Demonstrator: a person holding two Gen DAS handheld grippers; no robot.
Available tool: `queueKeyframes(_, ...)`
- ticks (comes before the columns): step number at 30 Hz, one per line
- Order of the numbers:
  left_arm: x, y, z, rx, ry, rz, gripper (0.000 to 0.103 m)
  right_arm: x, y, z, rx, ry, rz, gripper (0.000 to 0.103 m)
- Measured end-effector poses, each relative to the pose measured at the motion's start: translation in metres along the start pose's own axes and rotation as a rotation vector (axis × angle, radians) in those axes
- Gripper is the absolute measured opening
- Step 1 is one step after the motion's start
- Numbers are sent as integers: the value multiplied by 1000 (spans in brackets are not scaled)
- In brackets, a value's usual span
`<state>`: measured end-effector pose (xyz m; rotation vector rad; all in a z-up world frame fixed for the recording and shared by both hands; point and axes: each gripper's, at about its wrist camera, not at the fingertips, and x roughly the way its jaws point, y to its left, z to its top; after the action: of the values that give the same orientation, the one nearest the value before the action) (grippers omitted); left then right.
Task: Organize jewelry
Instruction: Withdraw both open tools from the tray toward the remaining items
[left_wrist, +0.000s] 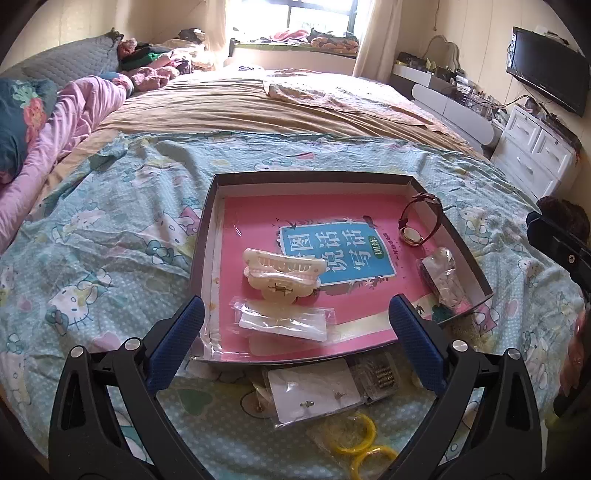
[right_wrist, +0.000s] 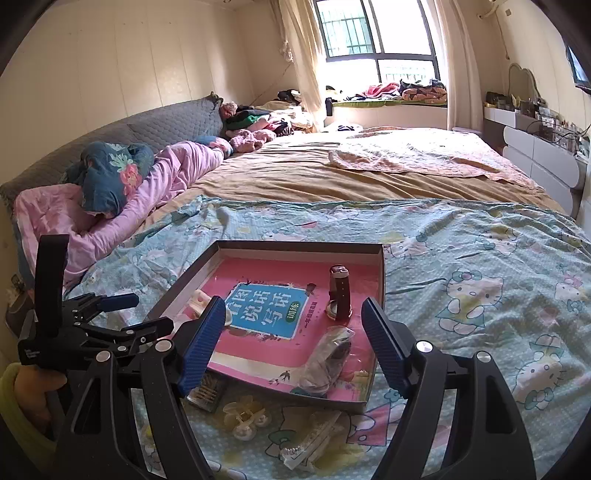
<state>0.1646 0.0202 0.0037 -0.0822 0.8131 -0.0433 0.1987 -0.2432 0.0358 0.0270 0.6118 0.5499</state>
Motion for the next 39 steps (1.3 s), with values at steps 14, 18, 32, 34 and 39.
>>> queueKeyframes(14, -42, 0, 0, -11, -57, 5, 93, -25, 12, 1, -16, -32, 13, 86)
queueKeyframes(18, -52, 0, -3, -9, -68, 11, 93, -30, 17, 2, -19, -38, 21, 86)
queueKeyframes(32, -73, 3, -18, -16, -78, 13, 93, -44, 33, -8, -48, -21, 44, 86)
queueKeyframes(34, -73, 5, -20, -18, -76, 16, 93, -45, 34, -11, -50, -14, 46, 86)
queueKeyframes(39, -75, 9, -27, -24, -70, 23, 93, -46, 37, -16, -55, -5, 50, 86)
